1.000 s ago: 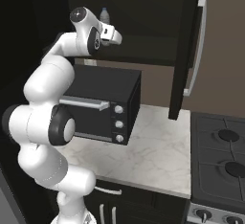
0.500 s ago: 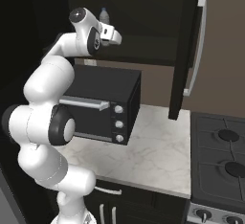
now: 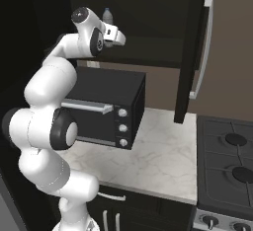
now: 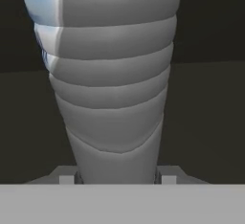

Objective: Pick the bottled water from the counter and place it in the open cabinet.

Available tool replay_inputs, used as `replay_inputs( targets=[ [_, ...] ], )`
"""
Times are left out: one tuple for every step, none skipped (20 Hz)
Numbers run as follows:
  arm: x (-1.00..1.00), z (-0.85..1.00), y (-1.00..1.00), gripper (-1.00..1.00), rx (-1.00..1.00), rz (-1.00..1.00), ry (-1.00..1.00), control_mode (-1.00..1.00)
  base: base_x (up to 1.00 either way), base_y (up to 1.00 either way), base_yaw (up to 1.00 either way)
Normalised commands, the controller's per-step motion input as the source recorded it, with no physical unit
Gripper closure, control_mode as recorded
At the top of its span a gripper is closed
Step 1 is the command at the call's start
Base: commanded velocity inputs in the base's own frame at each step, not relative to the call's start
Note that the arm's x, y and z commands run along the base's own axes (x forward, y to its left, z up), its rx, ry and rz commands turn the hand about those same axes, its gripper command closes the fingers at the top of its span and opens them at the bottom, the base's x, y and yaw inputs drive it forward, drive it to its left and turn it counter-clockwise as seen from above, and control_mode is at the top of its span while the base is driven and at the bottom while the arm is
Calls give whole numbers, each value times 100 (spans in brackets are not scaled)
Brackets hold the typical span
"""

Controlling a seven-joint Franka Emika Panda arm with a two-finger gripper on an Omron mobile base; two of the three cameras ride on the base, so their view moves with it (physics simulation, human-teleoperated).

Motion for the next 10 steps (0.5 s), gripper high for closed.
replay_inputs(
  targets=[
    [0,0,0,100,0,0,0,-100,0,0,0],
    [0,0,0,100,0,0,0,-100,0,0,0],
    [0,0,0,-100,0,0,0,-100,0,0,0],
    [0,0,0,-100,0,0,0,-100,0,0,0],
    [0,0,0,-100,0,0,0,-100,0,0,0],
    [0,0,0,-100,0,0,0,-100,0,0,0],
    [0,0,0,-100,0,0,0,-100,0,0,0],
    [0,0,0,-100,0,0,0,-100,0,0,0],
    [0,0,0,-100,0,0,0,-100,0,0,0],
    [0,0,0,-100,0,0,0,-100,0,0,0]
  ],
)
